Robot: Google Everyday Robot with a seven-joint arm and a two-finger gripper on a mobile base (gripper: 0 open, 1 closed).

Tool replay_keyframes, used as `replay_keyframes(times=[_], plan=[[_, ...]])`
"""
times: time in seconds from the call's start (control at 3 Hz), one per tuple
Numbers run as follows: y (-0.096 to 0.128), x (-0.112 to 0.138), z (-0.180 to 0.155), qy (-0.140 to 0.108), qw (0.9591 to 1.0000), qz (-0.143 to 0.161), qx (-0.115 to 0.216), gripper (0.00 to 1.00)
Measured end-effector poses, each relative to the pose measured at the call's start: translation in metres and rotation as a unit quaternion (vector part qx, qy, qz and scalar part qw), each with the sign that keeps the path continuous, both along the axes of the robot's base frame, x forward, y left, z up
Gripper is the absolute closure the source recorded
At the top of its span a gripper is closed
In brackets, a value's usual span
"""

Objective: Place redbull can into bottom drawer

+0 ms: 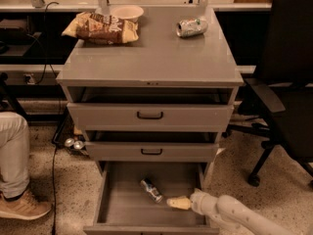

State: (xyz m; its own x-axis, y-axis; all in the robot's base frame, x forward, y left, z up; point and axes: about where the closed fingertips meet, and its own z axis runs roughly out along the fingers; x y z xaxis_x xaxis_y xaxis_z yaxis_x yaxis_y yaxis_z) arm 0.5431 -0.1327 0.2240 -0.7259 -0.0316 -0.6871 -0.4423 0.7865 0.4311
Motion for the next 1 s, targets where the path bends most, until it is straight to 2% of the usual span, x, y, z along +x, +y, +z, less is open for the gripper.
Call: replay_keyframes(times=[0.33, 0.67, 1.0], plan=[[-0.060, -0.040, 0.066, -0.061, 0.9935, -0.086, -0.043, 0.00], [-0.105, -0.080, 0.102, -0.082, 0.9850, -0.136, -0.067, 0.00], [-0.173, -0.109, 0.141, -0.105, 0.9733, -0.188, -0.080, 0.00]])
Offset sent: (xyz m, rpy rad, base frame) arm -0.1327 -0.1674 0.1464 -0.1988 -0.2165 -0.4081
